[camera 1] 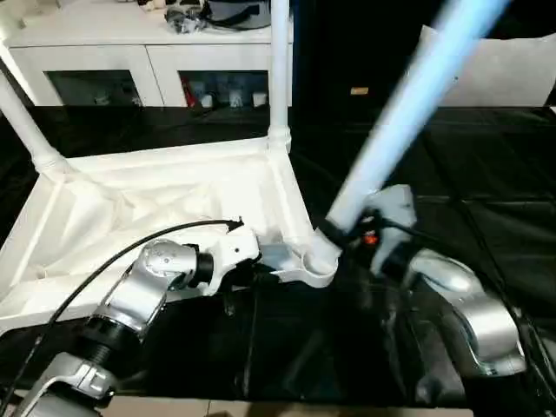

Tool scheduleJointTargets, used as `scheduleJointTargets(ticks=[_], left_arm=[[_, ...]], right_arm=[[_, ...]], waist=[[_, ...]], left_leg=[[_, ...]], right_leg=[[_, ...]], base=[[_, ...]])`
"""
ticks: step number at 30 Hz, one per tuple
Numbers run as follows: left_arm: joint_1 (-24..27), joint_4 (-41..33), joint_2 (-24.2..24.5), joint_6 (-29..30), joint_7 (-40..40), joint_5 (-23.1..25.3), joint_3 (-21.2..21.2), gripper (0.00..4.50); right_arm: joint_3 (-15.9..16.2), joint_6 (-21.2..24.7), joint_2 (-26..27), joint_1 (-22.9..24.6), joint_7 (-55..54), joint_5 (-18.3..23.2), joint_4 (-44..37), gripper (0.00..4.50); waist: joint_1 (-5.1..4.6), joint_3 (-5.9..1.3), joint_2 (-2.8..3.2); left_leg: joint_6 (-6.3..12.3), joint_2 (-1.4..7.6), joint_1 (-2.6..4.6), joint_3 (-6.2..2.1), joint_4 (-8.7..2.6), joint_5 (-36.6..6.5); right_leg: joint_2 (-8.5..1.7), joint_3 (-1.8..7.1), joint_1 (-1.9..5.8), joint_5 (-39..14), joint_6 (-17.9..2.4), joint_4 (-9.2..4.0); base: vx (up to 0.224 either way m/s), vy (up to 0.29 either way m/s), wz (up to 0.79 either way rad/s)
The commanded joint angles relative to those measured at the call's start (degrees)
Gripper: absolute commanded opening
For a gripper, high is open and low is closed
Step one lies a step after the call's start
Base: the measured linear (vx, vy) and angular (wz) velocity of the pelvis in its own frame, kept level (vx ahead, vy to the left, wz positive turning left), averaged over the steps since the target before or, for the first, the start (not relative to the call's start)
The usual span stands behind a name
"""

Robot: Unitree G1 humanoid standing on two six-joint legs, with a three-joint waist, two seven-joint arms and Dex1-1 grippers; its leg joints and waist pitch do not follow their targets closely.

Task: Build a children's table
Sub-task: Rotate table base

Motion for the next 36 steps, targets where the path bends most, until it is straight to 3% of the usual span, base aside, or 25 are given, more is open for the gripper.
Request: scheduleJointTargets(ticks=[1, 4, 7, 9, 11, 15, 17, 18, 20, 23, 24, 26, 27, 29, 32, 36], left_arm=[[0.4, 0.8, -1.4, -0.6, 2.0, 0.3, -1.1, 0.00], [0.1, 0.7, -1.6, 0.1, 3.4, 1.1, -1.1, 0.00], [-0.4, 1.8, -2.2, 1.7, 2.9, -0.9, 1.0, 0.55], [-0.5, 2.1, -2.0, 1.9, 2.3, -1.3, 1.8, 0.62], [-0.6, 2.3, -1.7, 1.8, 2.0, -1.2, 2.4, 1.01], [-0.7, 3.2, -0.6, 0.8, 2.3, -0.8, 3.1, 1.04], [-0.7, 2.7, 0.5, 1.6, 0.9, -1.2, 3.4, 1.04], [-0.7, 2.6, 0.7, 1.7, 0.7, -1.2, 3.4, 1.04], [-0.5, 2.6, 2.3, 1.4, -1.6, -0.8, 2.5, 1.04], [-0.5, 3.1, 3.2, 0.8, -2.4, 0.0, 1.7, 1.04], [-0.6, 3.8, 3.6, 0.1, -2.4, 0.8, 1.1, 1.04], [-0.8, 4.3, 3.9, -0.3, -2.2, 1.5, 0.7, 1.04], [-0.9, 4.1, 3.9, -0.1, -2.4, 1.6, 0.5, 1.04], [-1.1, 3.7, 4.0, 0.3, -2.6, 1.5, 0.4, 1.04], [-1.7, 4.6, 4.5, -0.1, -2.3, 3.0, -0.5, 1.04], [-1.9, 5.8, 4.8, -0.9, -2.0, 4.0, -0.9, 0.68]], right_arm=[[2.2, 1.5, -0.1, -2.0, 1.6, -0.9, 2.4, 1.87], [3.3, 1.5, -0.5, -4.0, 2.0, -2.5, 5.2, 1.87], [3.2, 1.8, -0.1, -6.5, 1.4, -3.3, 8.8, 1.87], [3.3, 2.1, -0.1, -7.1, 1.4, -3.2, 9.4, 1.87], [3.4, 2.6, -0.3, -7.5, 1.7, -3.1, 9.6, 1.87], [3.4, 3.8, -1.3, -6.8, 2.6, -2.9, 7.6, 1.87], [2.0, 5.2, -1.7, -6.4, 3.0, -1.4, 5.5, 1.87], [1.8, 5.4, -1.8, -6.3, 3.0, -1.3, 5.2, 1.87], [1.4, 5.6, -2.2, -5.9, 2.8, -1.2, 4.4, 1.87], [1.1, 5.7, -2.4, -5.5, 2.7, -1.2, 4.0, 1.87], [0.8, 5.9, -2.6, -5.0, 2.5, -1.2, 3.3, 1.87], [0.6, 6.3, -3.0, -4.1, 2.6, -0.9, 2.1, 1.87], [0.3, 6.6, -3.2, -3.6, 2.6, -0.7, 1.4, 1.87], [-0.1, 7.0, -3.5, -3.0, 2.5, -0.4, 0.5, 1.87], [-0.3, 7.3, -4.0, -2.4, 2.7, 0.0, -0.1, 1.87], [-0.3, 8.2, -4.1, -2.0, 3.0, 0.6, -1.1, 1.87]], waist=[[0.13, -2.75, -1.63], [0.40, -2.87, -1.64], [0.48, -2.84, -2.04], [0.62, -2.85, -1.81], [0.80, -2.88, -1.74], [0.93, -2.92, -2.31], [1.07, -2.81, -1.90], [1.06, -2.75, -2.06], [1.02, -2.69, -1.42], [0.79, -2.70, -1.60], [0.97, -2.77, -0.93], [0.97, -2.87, -1.39], [1.05, -2.92, -0.91], [1.04, -2.87, -1.16], [1.13, -2.89, -0.67], [1.14, -2.77, -0.74]], left_leg=[[2.46, 3.95, -0.36, -1.02, -5.05, -6.9], [2.23, 4.07, -0.24, -0.97, -5.03, -5.8], [2.23, 4.00, -0.30, -0.87, -5.06, -5.5], [1.75, 3.95, -0.11, -0.75, -4.97, -6.7], [1.36, 4.15, 0.01, -0.79, -5.13, -6.8], [0.37, 4.32, -0.02, -0.94, -5.43, -7.8], [0.01, 4.34, 0.06, -1.00, -5.53, -8.5], [-0.28, 4.32, 0.04, -0.97, -5.60, -9.4], [-0.84, 4.26, 0.04, -1.10, -5.75, -10.3], [-1.23, 4.21, 0.15, -0.94, -5.76, -11.1], [-1.26, 4.13, 0.14, -1.02, -5.71, -10.5], [-0.96, 4.15, 0.07, -0.91, -5.70, -9.3], [-0.67, 4.09, 0.02, -0.96, -5.64, -8.2], [-0.40, 4.14, -0.05, -0.84, -5.62, -8.1], [-0.43, 4.16, -0.04, -0.89, -5.67, -8.1], [-0.67, 4.16, 0.01, -0.87, -5.77, -9.9]], right_leg=[[-4.37, 2.82, 2.25, -13.3, -13.2, -4.88], [-4.39, 2.87, 2.08, -11.6, -12.8, -4.69], [-4.43, 2.81, 2.09, -11.0, -13.0, -4.58], [-4.53, 2.87, 1.97, -12.4, -13.2, -4.75], [-4.47, 2.88, 1.87, -11.2, -13.3, -4.73], [-4.48, 2.85, 2.14, -7.9, -13.2, -4.42], [-4.46, 2.86, 2.09, -7.8, -13.3, -4.41], [-4.44, 2.92, 2.13, -8.4, -13.1, -4.53], [-4.49, 2.91, 2.13, -9.8, -12.8, -4.67], [-4.43, 3.02, 2.09, -11.2, -12.6, -4.96], [-4.46, 3.02, 2.14, -10.7, -12.8, -4.84], [-4.28, 3.01, 2.36, -8.7, -12.8, -4.84], [-4.29, 2.97, 2.43, -7.1, -13.2, -4.57], [-4.27, 2.95, 2.46, -6.8, -13.6, -4.71], [-4.22, 2.86, 2.47, -7.2, -13.9, -4.69], [-4.29, 2.93, 2.35, -11.0, -13.4, -5.08]], base=[[0.000, 0.000, 0.00], [0.000, 0.000, 0.00], [0.000, 0.000, 0.00], [0.000, 0.000, 0.00], [0.000, 0.000, 0.00], [0.000, 0.000, 0.00], [0.000, 0.000, 0.00], [0.000, 0.000, 0.00], [0.000, 0.000, 0.00], [0.000, 0.000, 0.00], [0.000, 0.000, 0.00], [0.000, 0.000, 0.00], [0.000, 0.000, 0.00], [0.000, 0.000, 0.00], [0.000, 0.000, 0.00], [0.000, 0.000, 0.00]])
